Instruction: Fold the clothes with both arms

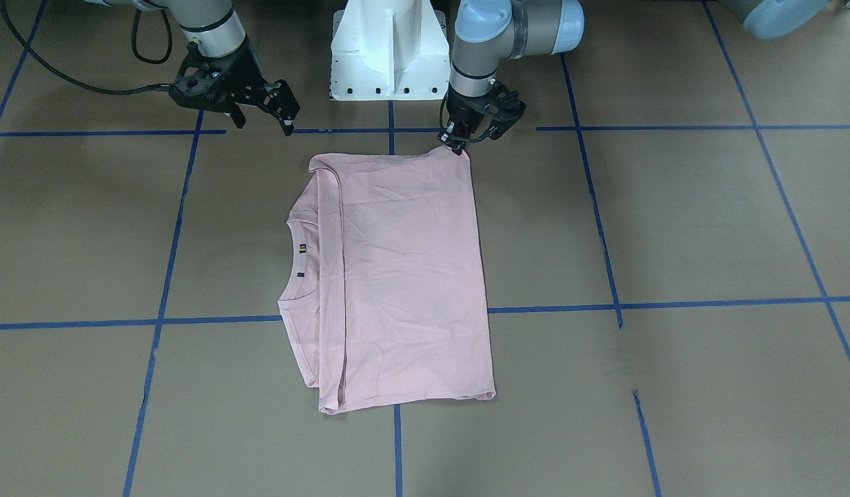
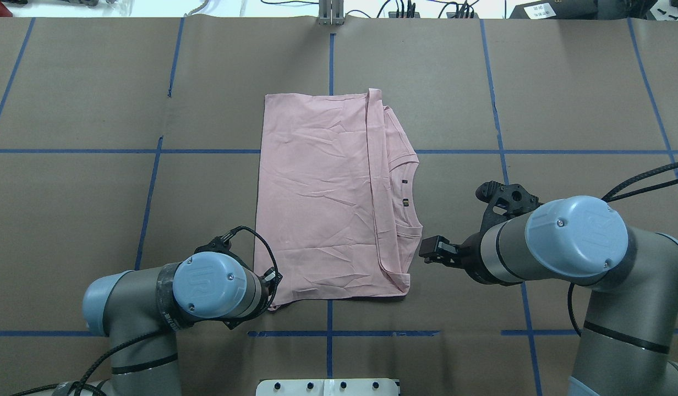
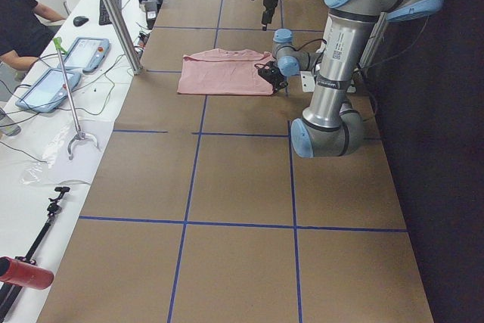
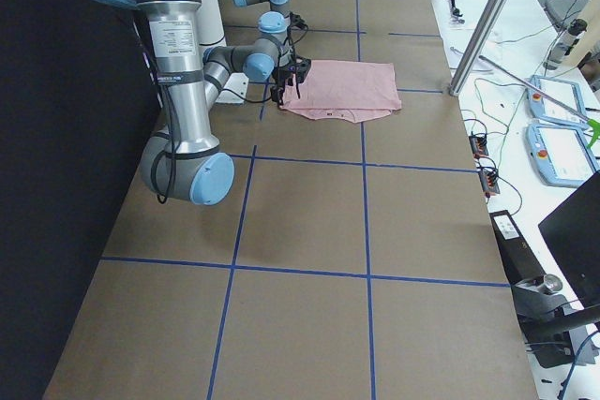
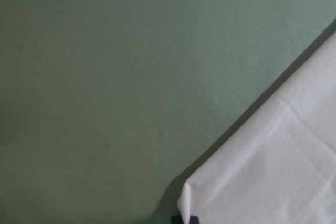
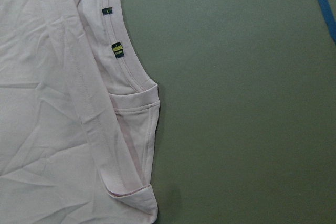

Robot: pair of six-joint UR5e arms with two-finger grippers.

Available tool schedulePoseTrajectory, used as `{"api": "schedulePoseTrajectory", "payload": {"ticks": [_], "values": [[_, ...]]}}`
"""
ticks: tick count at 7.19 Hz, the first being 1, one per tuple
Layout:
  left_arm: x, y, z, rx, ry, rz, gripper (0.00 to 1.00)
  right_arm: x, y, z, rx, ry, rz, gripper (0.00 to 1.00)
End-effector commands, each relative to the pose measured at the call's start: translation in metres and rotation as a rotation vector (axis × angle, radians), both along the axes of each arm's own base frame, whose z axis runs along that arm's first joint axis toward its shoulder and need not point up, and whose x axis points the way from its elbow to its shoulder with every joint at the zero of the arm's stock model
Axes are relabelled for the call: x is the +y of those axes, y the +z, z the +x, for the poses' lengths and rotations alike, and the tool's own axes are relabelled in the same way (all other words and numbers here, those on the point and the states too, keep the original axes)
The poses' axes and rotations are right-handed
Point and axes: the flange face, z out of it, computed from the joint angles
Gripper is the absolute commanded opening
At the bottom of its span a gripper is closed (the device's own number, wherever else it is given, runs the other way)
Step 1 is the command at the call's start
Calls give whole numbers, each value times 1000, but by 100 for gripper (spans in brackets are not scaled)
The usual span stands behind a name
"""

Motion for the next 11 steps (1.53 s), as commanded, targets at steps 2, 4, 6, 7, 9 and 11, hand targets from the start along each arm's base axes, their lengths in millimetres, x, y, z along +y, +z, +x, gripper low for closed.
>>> {"api": "schedulePoseTrajectory", "payload": {"ticks": [2,4,6,7,9,11], "values": [[1,-13,-8,-9,29,26,0,-23,-6,-56,17,54,-47,100],[1,-14,-8,-6,27,27,0,-28,2,-85,42,89,-113,100],[0,-15,-8,-5,27,27,0,-35,15,-125,86,142,-206,100],[1,-16,-8,-2,27,28,0,-34,20,-139,103,143,-220,100],[1,-18,-10,1,29,31,0,-25,23,-156,118,120,-221,100],[1,-19,-11,4,30,31,0,-19,20,-158,114,110,-226,100]]}}
